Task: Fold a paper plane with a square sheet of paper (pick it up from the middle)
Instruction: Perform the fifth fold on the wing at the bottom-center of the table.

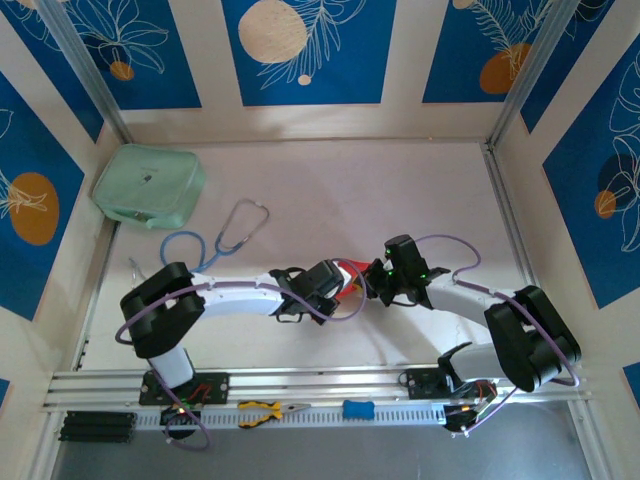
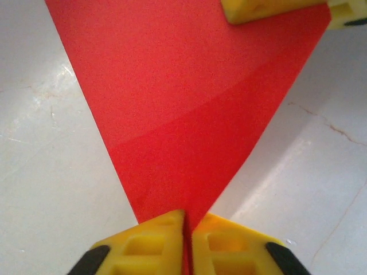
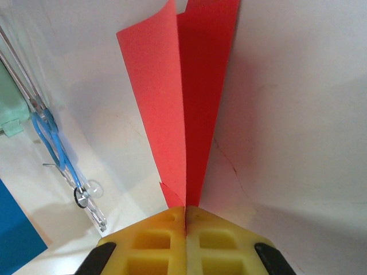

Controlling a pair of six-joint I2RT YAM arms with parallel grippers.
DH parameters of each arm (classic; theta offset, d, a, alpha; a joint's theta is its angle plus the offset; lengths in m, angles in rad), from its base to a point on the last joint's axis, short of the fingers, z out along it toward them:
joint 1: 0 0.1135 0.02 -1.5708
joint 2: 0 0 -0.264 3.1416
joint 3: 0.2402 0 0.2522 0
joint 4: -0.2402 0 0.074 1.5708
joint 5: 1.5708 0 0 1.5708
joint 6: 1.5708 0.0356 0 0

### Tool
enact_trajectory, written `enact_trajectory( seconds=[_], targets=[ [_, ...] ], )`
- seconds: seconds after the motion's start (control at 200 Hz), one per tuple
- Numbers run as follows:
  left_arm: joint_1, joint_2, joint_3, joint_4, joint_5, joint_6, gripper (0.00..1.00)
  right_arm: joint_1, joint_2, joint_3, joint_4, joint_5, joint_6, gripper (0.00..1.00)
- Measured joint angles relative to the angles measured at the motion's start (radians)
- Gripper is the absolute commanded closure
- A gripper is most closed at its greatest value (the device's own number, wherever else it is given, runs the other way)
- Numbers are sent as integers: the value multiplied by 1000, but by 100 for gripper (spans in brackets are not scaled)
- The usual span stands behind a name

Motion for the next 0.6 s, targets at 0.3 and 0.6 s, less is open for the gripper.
enact_trajectory(
  seconds=[0.3,0.6],
  targets=[
    [0,-10,-16,8,1,2,81,4,0,0,0,3,2,99],
    [0,-19,-25,19,1,2,79,5,0,0,0,3,2,100]
  ],
)
